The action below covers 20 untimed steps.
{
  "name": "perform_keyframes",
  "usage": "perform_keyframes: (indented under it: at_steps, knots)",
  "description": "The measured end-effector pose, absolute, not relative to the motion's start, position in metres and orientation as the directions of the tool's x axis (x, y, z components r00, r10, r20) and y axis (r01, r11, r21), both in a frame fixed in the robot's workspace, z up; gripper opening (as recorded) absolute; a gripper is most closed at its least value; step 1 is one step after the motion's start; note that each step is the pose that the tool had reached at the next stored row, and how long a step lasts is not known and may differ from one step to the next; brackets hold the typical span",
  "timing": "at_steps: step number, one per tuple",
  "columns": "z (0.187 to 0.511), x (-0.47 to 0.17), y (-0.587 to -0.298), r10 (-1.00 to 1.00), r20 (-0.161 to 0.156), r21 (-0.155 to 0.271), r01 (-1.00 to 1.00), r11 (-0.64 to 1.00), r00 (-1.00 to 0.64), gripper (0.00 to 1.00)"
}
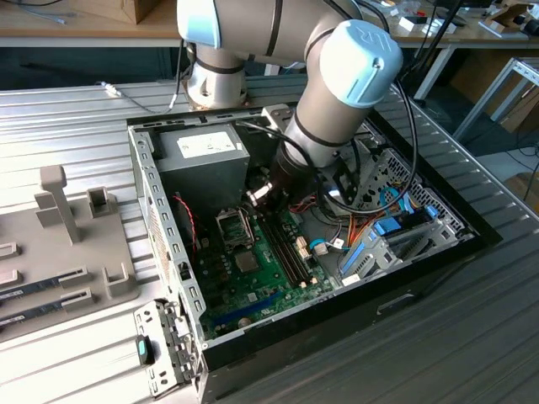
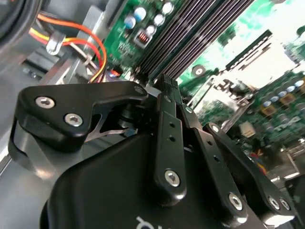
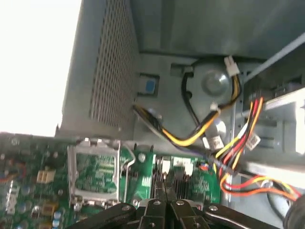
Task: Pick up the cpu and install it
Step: 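Close the cpu cover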
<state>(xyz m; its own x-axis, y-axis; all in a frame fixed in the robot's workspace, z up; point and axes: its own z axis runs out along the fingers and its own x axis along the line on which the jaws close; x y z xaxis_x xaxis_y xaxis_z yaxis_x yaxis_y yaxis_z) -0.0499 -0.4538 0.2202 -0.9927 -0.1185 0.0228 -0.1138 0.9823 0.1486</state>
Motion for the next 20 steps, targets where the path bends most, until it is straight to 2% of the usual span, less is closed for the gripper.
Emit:
perform_keyframes:
  at_steps: [6, 12, 20]
  knots:
    - [0.219, -0.0502, -0.4518, -0.169, 0.014, 0.216, -0.162, 0.963, -0.986, 0.11]
    - [0.2157, -0.0502, -0.4519, -0.315, 0.009, 0.237, -0.304, 0.923, -0.949, 0.11]
    - [0.2106, -0.0504, -0.4499, -0.408, 0.0, 0.259, -0.394, 0.882, -0.913, 0.11]
